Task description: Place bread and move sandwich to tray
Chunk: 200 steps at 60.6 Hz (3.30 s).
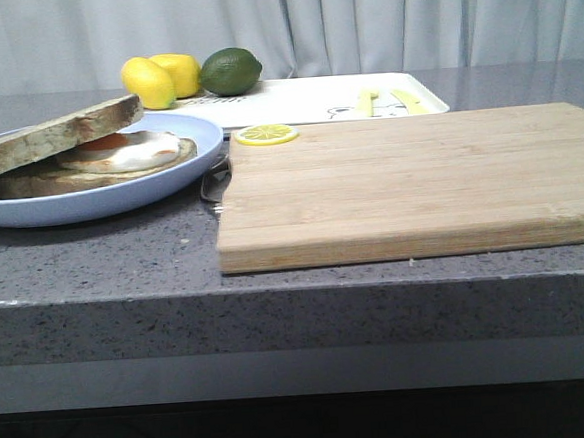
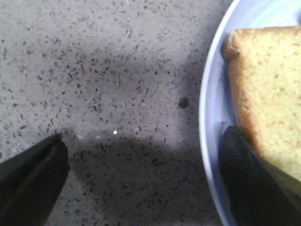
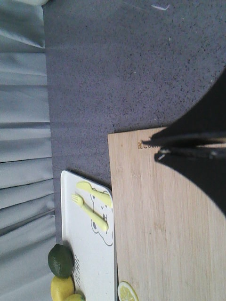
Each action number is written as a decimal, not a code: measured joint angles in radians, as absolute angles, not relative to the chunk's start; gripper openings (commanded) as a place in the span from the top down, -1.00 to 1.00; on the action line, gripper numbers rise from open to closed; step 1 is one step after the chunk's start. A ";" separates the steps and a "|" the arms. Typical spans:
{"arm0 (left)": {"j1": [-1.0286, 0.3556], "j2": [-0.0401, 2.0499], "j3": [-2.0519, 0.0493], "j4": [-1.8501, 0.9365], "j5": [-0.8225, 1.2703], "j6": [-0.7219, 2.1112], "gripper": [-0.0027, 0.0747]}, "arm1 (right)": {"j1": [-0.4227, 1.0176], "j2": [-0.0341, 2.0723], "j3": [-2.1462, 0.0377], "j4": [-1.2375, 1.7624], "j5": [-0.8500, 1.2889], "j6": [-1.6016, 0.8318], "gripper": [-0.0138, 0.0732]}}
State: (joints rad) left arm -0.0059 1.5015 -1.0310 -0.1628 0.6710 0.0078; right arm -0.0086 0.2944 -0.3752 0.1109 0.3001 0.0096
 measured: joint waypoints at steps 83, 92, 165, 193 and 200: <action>0.046 1.528 -1.042 -0.303 0.643 0.005 0.98 | -0.009 0.294 -0.375 0.113 0.300 0.010 0.82; 0.139 1.506 -1.042 -0.479 0.697 0.173 0.98 | -0.009 0.294 -0.375 0.117 0.300 0.010 0.82; 0.037 1.986 -1.989 -0.568 1.100 0.138 0.98 | -0.009 0.294 -0.375 0.163 0.304 0.010 0.82; -0.049 2.518 -2.758 -0.568 1.269 -0.090 0.98 | -0.009 0.294 -0.375 0.167 0.307 0.010 0.82; -0.049 2.569 -2.808 -0.603 1.270 -0.104 0.98 | -0.009 0.294 -0.375 0.167 0.309 0.010 0.82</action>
State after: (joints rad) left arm -0.0489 2.5695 -2.8083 -0.6026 1.2700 -0.1040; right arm -0.0086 0.2944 -0.3752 0.1674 0.3087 0.0103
